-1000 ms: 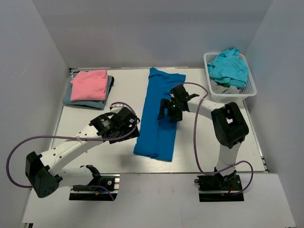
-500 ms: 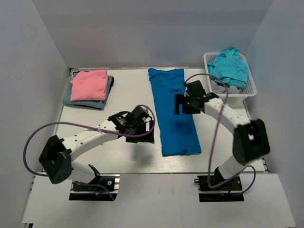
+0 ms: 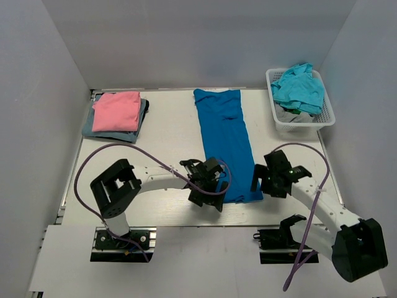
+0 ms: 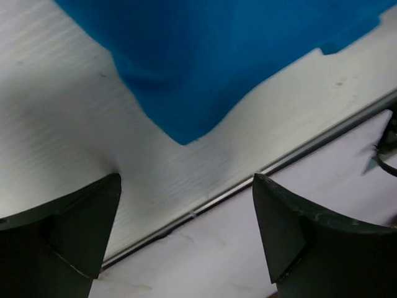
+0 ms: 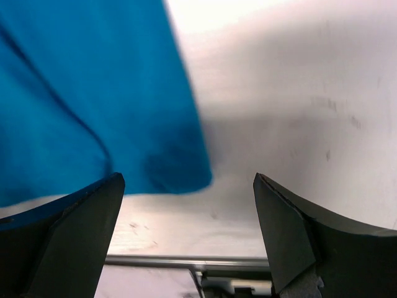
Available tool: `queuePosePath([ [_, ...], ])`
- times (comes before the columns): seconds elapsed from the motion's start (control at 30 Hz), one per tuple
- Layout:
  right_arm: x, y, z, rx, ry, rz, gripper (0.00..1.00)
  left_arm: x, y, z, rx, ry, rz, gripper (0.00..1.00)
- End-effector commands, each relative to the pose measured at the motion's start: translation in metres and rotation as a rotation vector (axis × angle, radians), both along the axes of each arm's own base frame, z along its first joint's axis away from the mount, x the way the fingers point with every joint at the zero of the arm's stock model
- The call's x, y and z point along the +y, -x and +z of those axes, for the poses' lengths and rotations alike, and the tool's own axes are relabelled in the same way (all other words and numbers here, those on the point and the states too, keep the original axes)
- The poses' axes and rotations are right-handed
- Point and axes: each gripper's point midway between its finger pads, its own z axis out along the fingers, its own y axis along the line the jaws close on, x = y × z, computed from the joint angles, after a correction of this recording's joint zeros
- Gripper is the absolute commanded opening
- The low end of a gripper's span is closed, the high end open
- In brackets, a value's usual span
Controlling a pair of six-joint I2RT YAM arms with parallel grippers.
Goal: Fold and stack the t-shirts
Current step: Grab the bottom of the folded rectangular tshirt with both arms, then fold the folded rectangular tshirt in 1/3 of the way
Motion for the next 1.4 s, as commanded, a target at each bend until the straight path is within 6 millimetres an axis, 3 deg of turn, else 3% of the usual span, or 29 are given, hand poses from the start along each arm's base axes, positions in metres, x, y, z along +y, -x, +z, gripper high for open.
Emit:
queuePosePath([
  [0.0,0.000,0.009,-0.004,0.023,-0.038,-0.077,0.90,-0.014,-0.011,0.002,-0.050,0.027,-0.012,0.95],
  [0.1,0.006,0.008,-0.005,0.045,-0.073,-0.092,0.90,-0.008,-0.021,-0.007,-0.093,-0.026,0.013,0.90],
  [0.23,0.013,0.009,-0.015,0.069,-0.103,-0.077,0.90,-0.016,-0.035,-0.002,-0.147,-0.029,0.010,0.79],
  [0.37,0.024,0.019,-0.022,0.122,-0.164,-0.047,0.90,-0.016,-0.034,-0.012,-0.139,-0.050,-0.028,0.57],
  [0.47,0.022,0.020,-0.029,0.129,-0.161,-0.063,0.90,-0.017,-0.026,-0.018,-0.104,-0.036,-0.055,0.53],
  [0.5,0.022,0.023,-0.032,0.139,-0.156,-0.065,0.90,-0.017,-0.026,-0.018,-0.104,-0.036,-0.055,0.45],
  [0.6,0.017,0.025,-0.040,0.144,-0.139,-0.081,0.82,-0.015,-0.025,-0.021,-0.103,-0.037,-0.055,0.27],
  [0.73,0.006,0.017,-0.048,0.110,-0.072,-0.103,0.70,-0.016,-0.028,-0.025,-0.112,-0.049,-0.062,0.22],
  [0.83,0.009,0.016,-0.047,0.123,-0.074,-0.090,0.39,-0.016,-0.031,-0.023,-0.122,-0.065,-0.066,0.02],
  [0.87,0.010,0.016,-0.045,0.123,-0.077,-0.087,0.21,-0.015,-0.033,-0.024,-0.129,-0.069,-0.062,0.00],
  [0.93,0.012,0.014,-0.039,0.106,-0.089,-0.065,0.11,-0.018,-0.033,-0.016,-0.132,-0.057,-0.051,0.00],
  [0.97,0.017,0.015,-0.036,0.105,-0.116,-0.041,0.00,-0.016,-0.034,-0.014,-0.131,-0.061,-0.030,0.00],
  [1.1,0.030,0.037,-0.022,0.157,-0.199,0.029,0.00,-0.001,-0.017,0.001,-0.099,-0.055,0.007,0.00],
  [1.3,0.050,0.101,-0.017,0.333,-0.336,0.145,0.00,0.025,0.023,0.017,0.003,-0.061,0.047,0.00],
  [1.37,0.054,0.107,-0.013,0.337,-0.355,0.160,0.00,0.031,0.034,0.017,0.035,-0.060,0.059,0.00],
])
